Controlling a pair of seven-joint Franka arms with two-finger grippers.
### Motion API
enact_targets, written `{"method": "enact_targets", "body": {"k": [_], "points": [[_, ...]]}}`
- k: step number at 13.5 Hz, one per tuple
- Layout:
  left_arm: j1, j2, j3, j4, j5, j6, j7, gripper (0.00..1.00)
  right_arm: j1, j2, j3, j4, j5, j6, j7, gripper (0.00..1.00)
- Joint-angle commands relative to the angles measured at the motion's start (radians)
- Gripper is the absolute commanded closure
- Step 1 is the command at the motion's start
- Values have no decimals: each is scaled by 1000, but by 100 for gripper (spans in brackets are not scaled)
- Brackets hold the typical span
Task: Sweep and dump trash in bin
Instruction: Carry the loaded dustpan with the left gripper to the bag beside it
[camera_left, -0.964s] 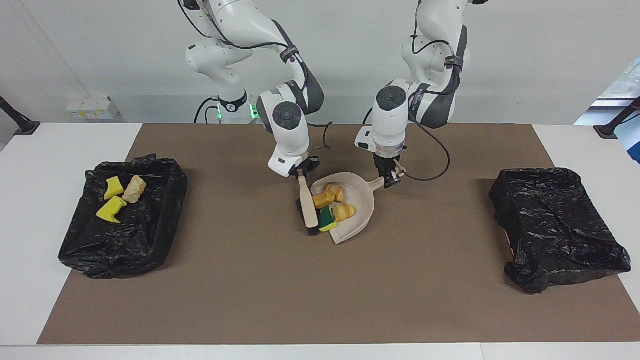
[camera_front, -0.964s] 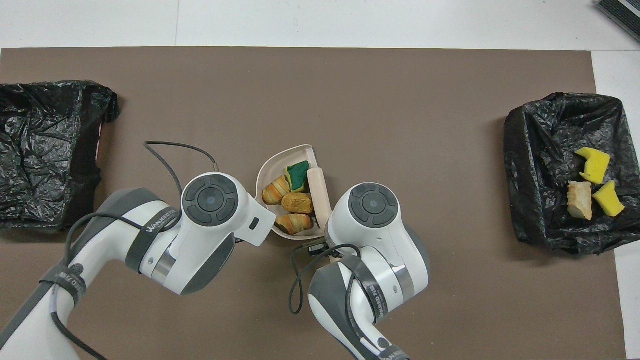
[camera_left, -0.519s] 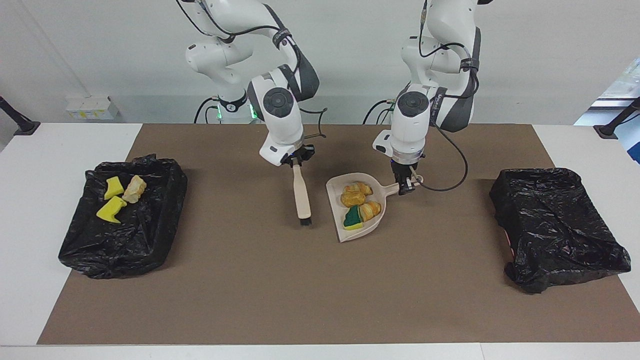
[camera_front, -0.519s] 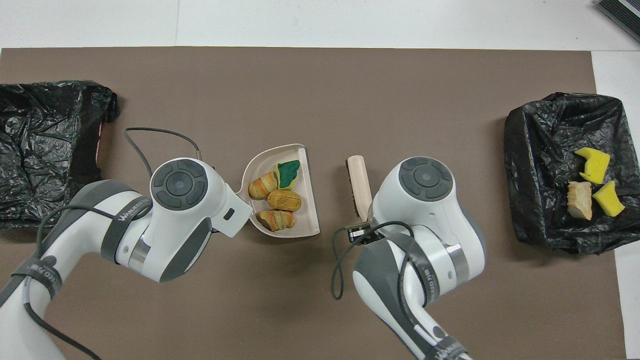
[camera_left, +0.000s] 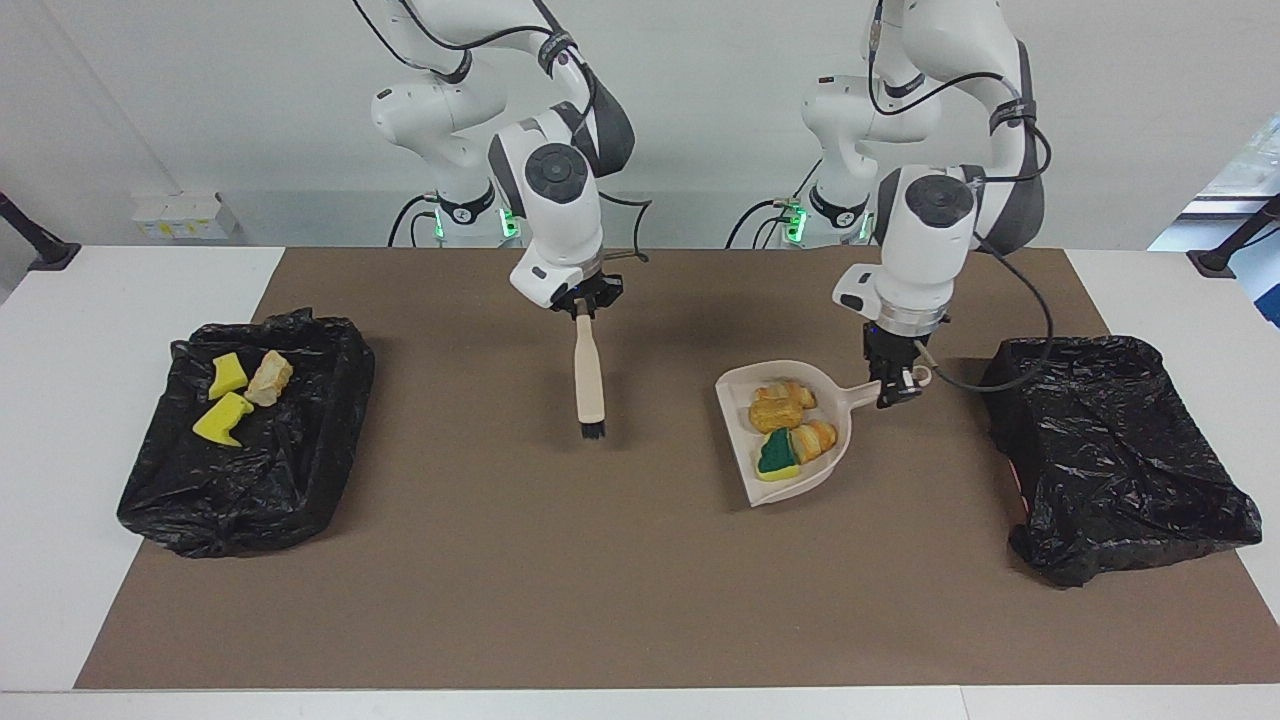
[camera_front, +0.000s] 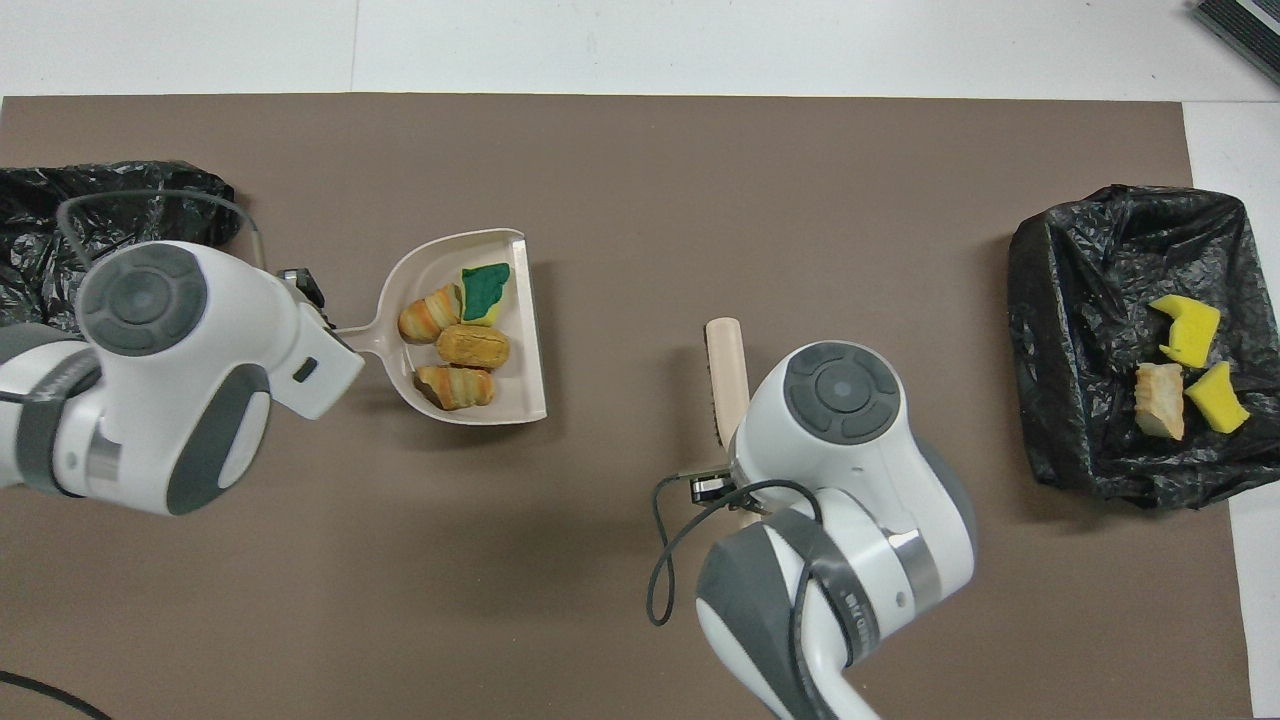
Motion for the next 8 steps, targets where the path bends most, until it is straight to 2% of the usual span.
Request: {"method": "enact_targets", "body": {"k": [1, 4, 8], "points": [[122, -18, -10, 66, -4, -27, 181, 100, 124, -27, 5, -91, -23, 104, 164, 100], [282, -14, -5, 122, -100, -40, 423, 100, 254, -10, 5, -95, -7, 123, 280, 100], [451, 67, -4, 294, -108, -131, 479, 100, 348, 17, 5, -108, 17, 174, 342, 100]]}}
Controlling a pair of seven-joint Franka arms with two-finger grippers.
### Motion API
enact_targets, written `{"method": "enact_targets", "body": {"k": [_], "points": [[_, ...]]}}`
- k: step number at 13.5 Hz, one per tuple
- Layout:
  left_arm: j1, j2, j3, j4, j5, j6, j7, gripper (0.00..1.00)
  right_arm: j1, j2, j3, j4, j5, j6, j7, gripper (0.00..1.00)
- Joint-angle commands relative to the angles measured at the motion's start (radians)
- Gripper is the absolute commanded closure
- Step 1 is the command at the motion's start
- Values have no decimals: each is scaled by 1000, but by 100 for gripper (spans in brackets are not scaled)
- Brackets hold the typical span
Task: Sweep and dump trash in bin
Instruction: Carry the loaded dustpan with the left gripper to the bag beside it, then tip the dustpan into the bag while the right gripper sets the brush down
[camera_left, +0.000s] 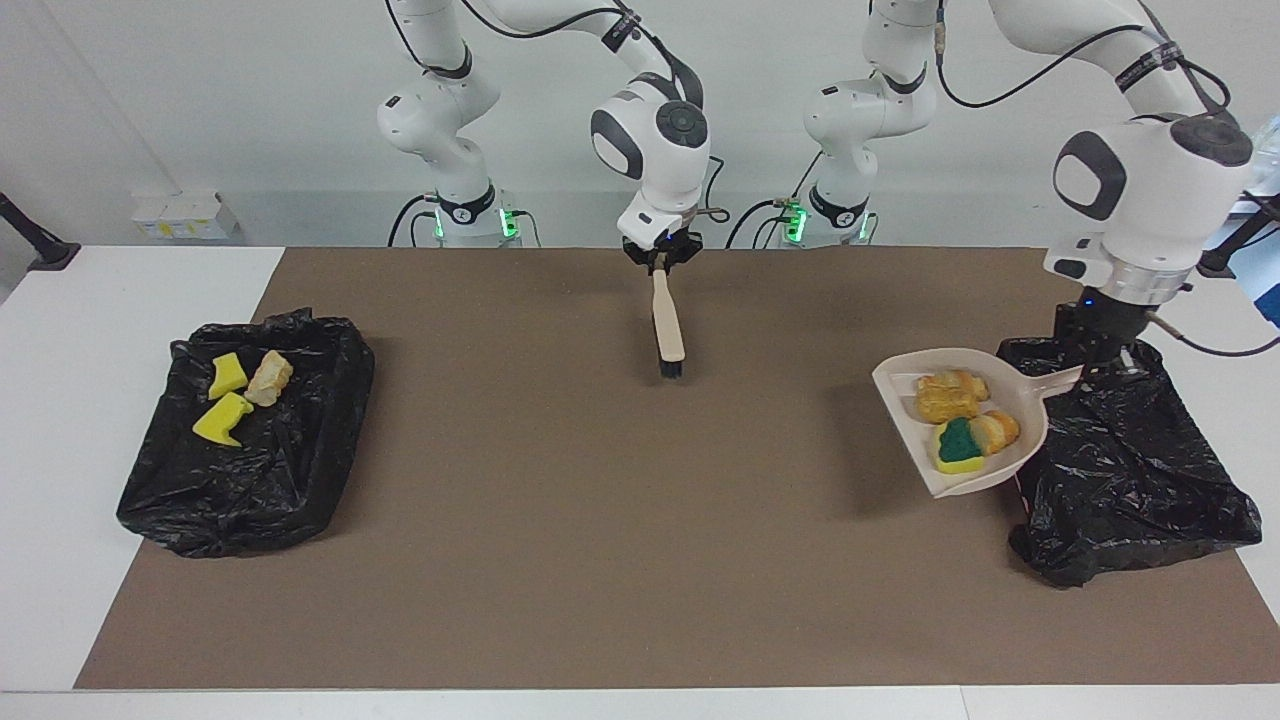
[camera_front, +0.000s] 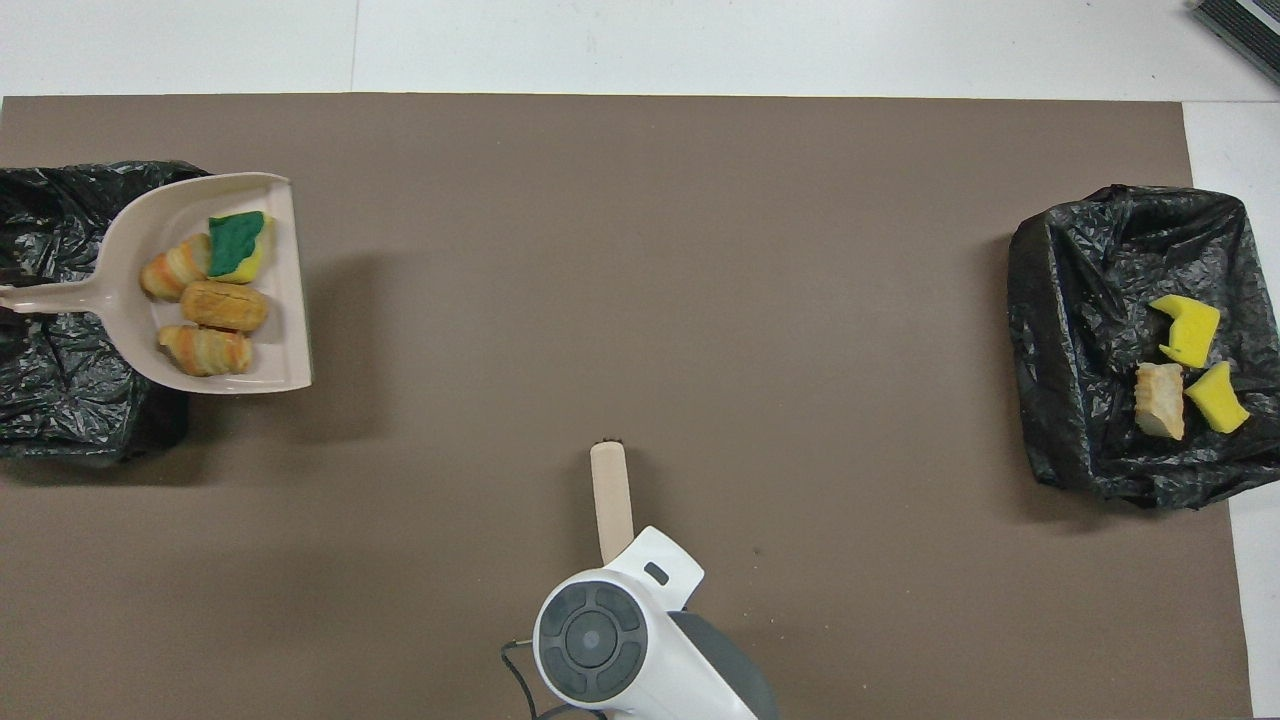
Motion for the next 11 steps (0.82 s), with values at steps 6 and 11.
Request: {"method": "enact_targets", "body": {"k": [6, 11], "points": [[205, 187, -11, 326, 168, -70, 150, 100, -9, 25, -4, -18, 16, 59, 37, 95], [149, 204, -11, 337, 524, -53, 65, 100, -65, 19, -13, 81, 2, -42, 9, 0]]}}
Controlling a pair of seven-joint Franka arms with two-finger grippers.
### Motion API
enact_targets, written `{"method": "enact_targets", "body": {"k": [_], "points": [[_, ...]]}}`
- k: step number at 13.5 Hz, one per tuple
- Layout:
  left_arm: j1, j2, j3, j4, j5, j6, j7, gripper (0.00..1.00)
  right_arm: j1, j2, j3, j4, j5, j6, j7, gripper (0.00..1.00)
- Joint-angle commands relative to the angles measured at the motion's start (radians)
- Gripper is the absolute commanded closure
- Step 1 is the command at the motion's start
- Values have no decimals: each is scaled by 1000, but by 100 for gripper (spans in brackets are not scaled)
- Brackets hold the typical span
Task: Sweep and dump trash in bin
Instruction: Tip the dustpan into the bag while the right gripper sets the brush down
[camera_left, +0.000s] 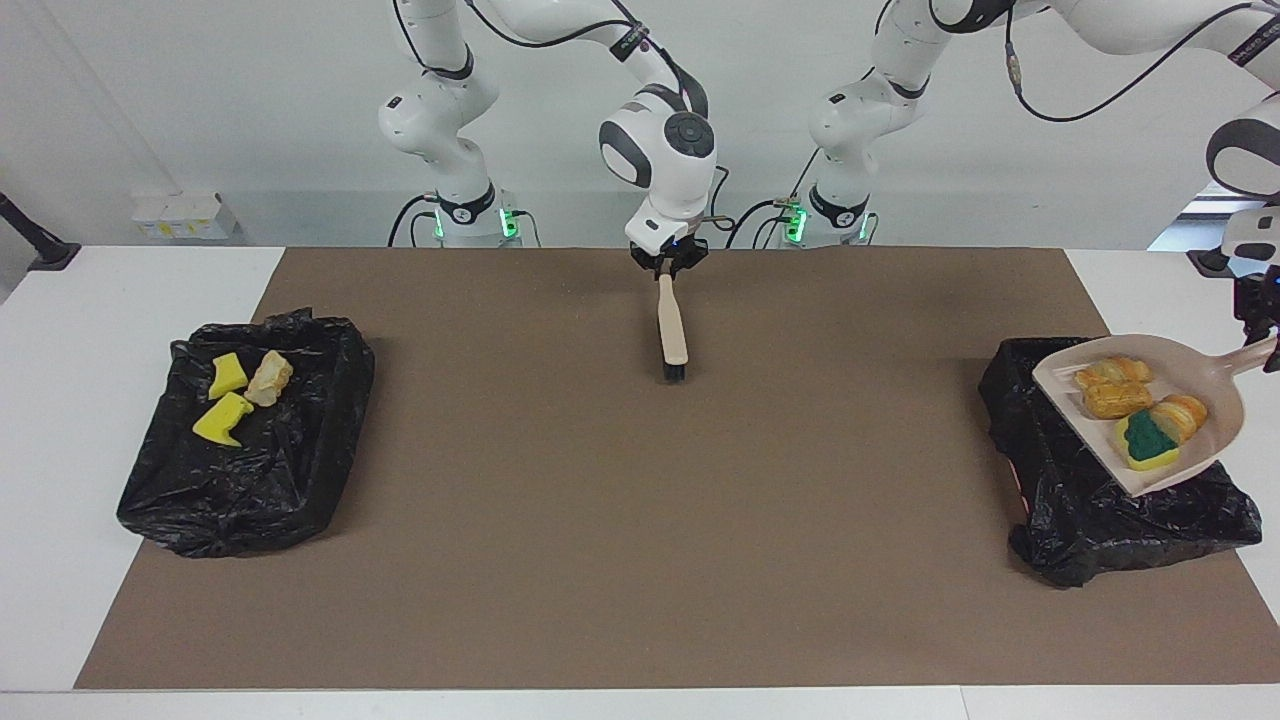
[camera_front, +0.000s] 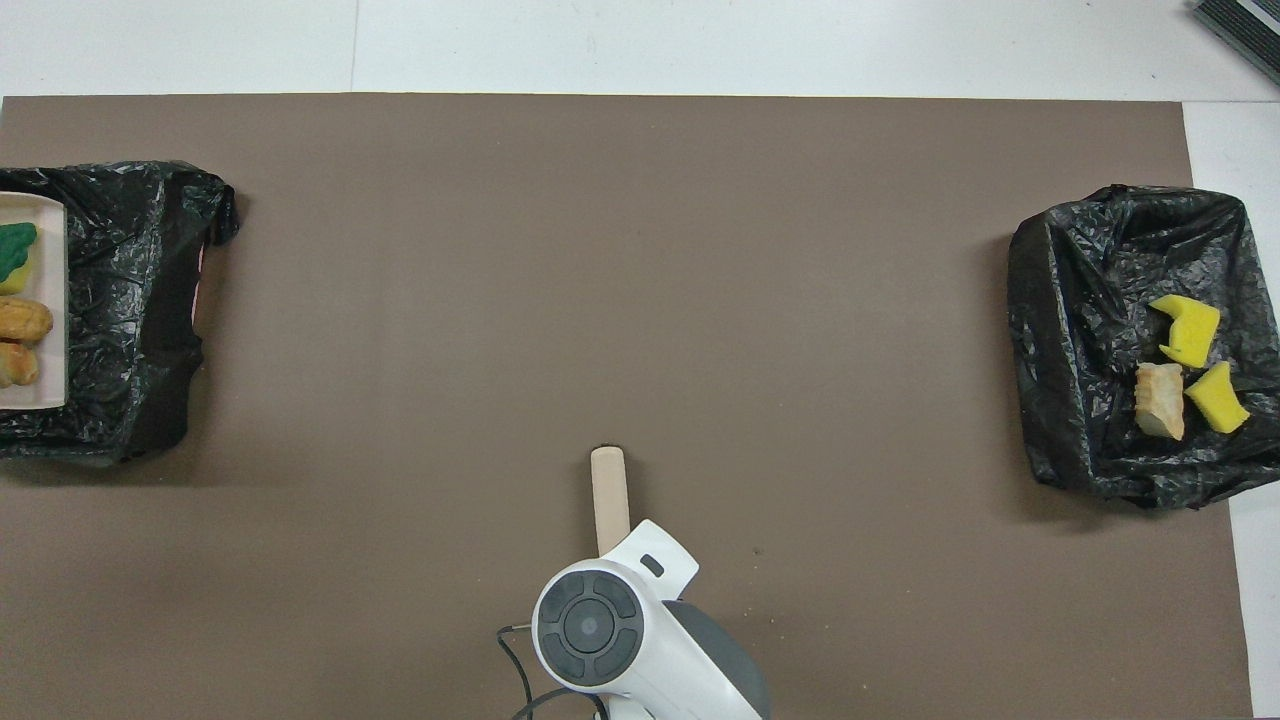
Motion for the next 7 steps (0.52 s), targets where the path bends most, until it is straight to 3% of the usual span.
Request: {"method": "enact_targets", "body": {"k": [1, 4, 7], "points": [[-42, 12, 2, 34, 160, -25, -79, 100, -89, -16, 1, 103, -5, -130, -49, 0], [-76, 11, 3, 35, 318, -54, -128, 100, -218, -31, -1, 237, -22, -296, -216, 0], [-106, -11, 3, 35, 426, -98, -200, 100, -324, -25, -2, 348, -59, -387, -366, 0]]}}
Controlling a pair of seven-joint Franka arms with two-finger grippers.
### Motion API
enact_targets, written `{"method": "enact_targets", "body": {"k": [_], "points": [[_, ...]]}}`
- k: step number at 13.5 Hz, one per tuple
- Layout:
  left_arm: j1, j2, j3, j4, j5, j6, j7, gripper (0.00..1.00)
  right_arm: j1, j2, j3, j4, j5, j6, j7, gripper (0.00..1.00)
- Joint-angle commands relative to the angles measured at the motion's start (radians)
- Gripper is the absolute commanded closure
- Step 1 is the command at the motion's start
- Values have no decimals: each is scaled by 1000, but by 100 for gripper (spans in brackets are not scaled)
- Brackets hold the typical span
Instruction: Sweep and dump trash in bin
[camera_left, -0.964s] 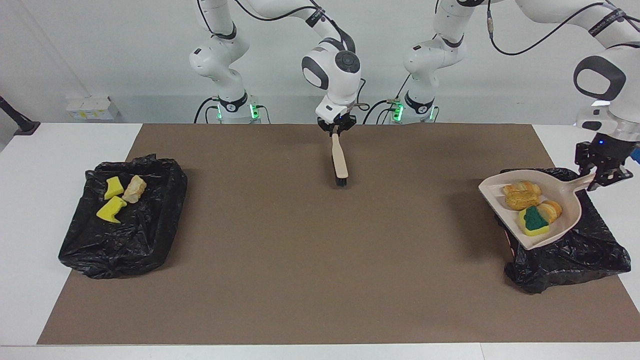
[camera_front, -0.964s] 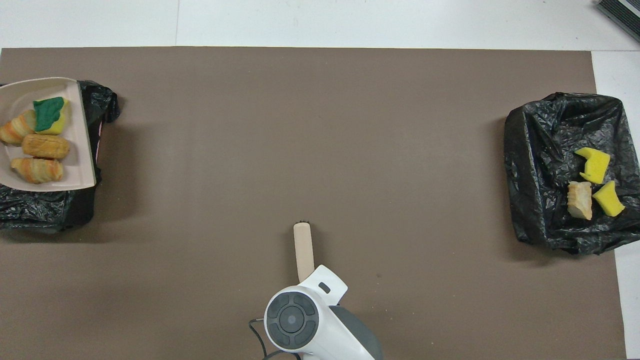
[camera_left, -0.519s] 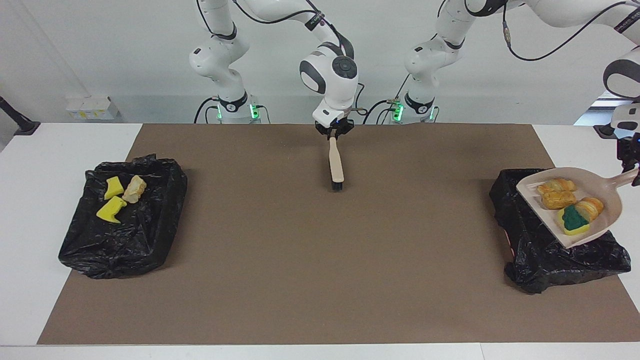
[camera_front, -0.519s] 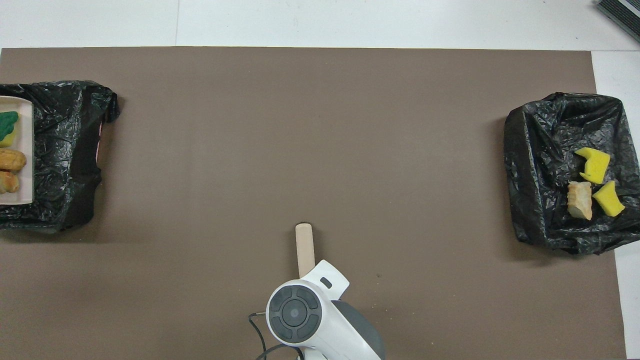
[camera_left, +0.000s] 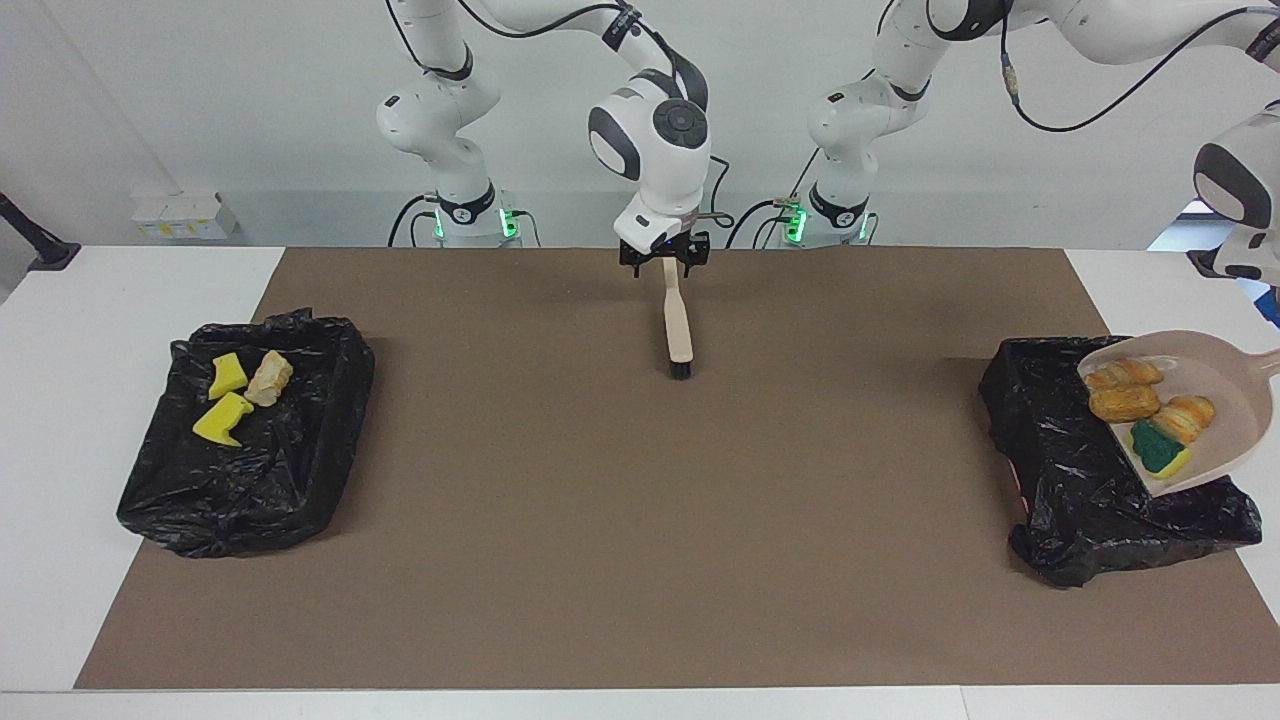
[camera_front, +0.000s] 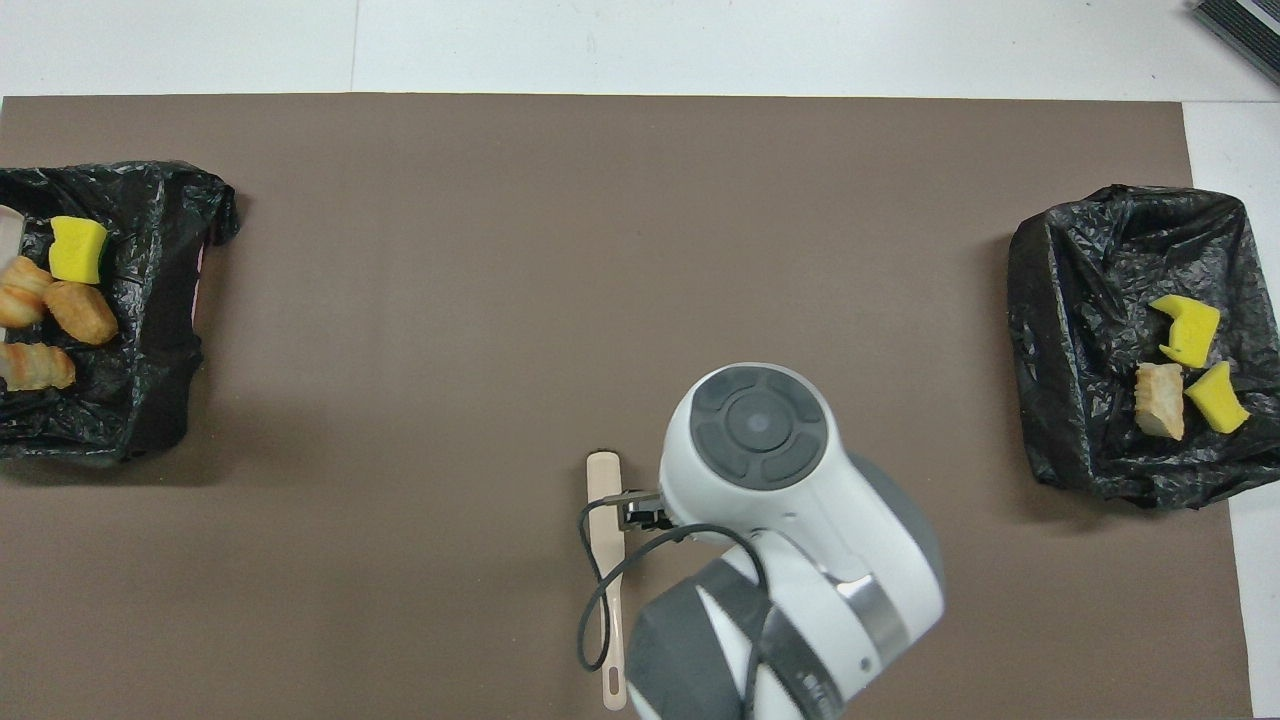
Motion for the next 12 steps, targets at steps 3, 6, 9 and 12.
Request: {"method": "enact_targets", "body": {"k": [3, 6, 9, 12], "points": [[-30, -34, 10, 23, 134, -51, -47, 100, -160, 6, 7, 147, -72, -117, -225, 0], [-42, -86, 1, -2, 111, -57, -71, 100, -271, -3, 2, 190, -162, -153, -420, 0], [-39, -87, -1, -19, -174, -60, -83, 100, -392, -33, -2, 190, -212, -154, -596, 0], [-88, -87, -4, -61, -357, -83, -86, 100, -511, -52, -10, 192, -209, -157, -753, 0]]}}
